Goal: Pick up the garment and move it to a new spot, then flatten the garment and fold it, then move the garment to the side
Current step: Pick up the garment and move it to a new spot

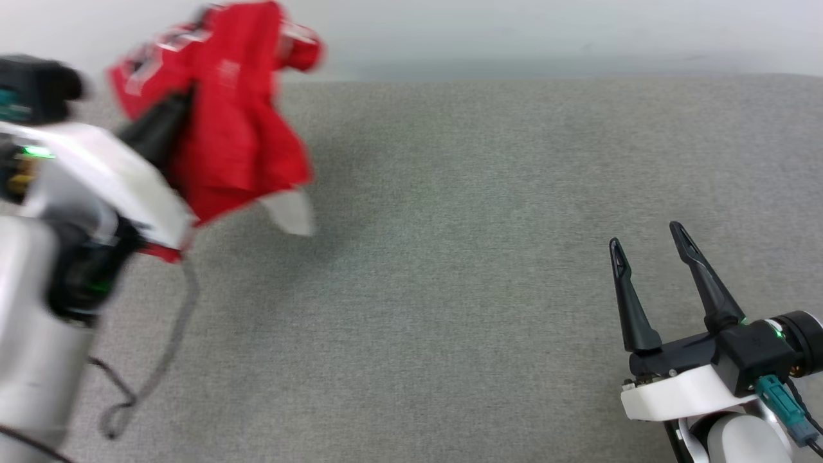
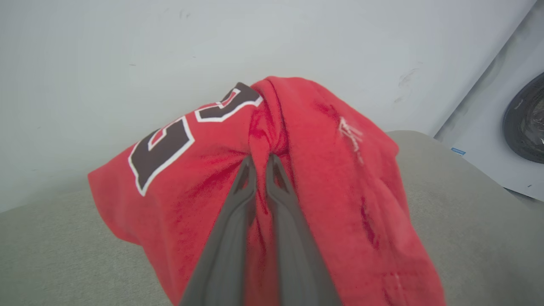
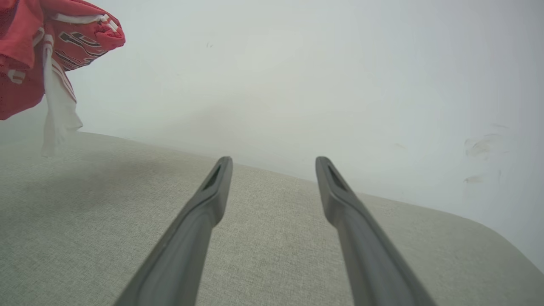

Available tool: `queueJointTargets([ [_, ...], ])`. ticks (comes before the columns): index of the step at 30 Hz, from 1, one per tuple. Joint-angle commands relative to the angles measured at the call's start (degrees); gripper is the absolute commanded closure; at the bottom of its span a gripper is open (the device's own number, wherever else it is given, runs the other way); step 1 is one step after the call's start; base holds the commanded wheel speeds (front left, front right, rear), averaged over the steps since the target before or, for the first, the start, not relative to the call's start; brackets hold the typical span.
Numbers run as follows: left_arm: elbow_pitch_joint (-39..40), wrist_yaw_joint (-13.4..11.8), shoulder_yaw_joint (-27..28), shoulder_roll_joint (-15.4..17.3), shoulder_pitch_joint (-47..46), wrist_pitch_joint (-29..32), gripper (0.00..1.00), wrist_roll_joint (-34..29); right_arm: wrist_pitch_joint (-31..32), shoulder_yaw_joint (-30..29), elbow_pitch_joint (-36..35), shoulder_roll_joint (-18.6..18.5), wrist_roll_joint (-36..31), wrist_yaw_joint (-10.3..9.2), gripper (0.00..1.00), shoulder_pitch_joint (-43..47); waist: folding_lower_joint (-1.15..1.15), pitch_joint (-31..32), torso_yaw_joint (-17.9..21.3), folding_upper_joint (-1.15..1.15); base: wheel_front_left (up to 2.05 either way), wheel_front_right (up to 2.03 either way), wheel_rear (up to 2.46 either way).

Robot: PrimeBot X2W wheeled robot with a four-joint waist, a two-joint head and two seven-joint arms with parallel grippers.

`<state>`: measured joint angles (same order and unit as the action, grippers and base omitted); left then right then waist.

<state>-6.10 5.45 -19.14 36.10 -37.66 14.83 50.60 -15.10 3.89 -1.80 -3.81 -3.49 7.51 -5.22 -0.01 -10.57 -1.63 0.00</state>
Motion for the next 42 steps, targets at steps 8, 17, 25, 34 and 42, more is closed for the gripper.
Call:
queueJointTargets([
  [8, 0.3, -2.5, -10.8, -11.5, 2.4, -3.1, 1.00, -6.6, -0.1, -0.6, -0.6, 0.5, -0.1, -0.04, 0.00, 1.1, 0.01, 0.4, 3.7, 0.00, 0.00, 0.00, 0.00],
  [17, -11.0, -1.7, -21.4, -25.7, 3.7, -8.9, 0.80, -10.9, -0.1, -1.2, -1.3, 0.7, 0.1, -0.04, 0.00, 0.0, 0.01, -3.2, 9.0, 0.00, 0.00, 0.00, 0.00],
  [25, -22.6, -0.4, -25.2, -31.6, 2.2, -16.2, 0.00, -12.4, -0.1, -1.4, -1.1, 0.9, 0.2, -0.04, 0.00, -0.6, 0.01, -4.1, 11.0, 0.00, 0.00, 0.00, 0.00],
  [34, -23.8, -0.3, -21.5, -28.4, 1.1, -28.5, 0.00, -14.2, -0.1, -1.8, -0.1, 0.9, -0.1, -0.04, 0.00, 1.6, 0.01, 1.4, 7.3, 0.00, 0.00, 0.00, 0.00],
  [42, -11.1, -6.1, -13.3, -19.2, 7.6, -30.1, 0.00, -23.9, -0.1, -2.5, -0.2, 0.6, -0.6, -0.04, 0.00, 3.9, 0.01, 6.0, 3.0, 0.00, 0.00, 0.00, 0.00],
])
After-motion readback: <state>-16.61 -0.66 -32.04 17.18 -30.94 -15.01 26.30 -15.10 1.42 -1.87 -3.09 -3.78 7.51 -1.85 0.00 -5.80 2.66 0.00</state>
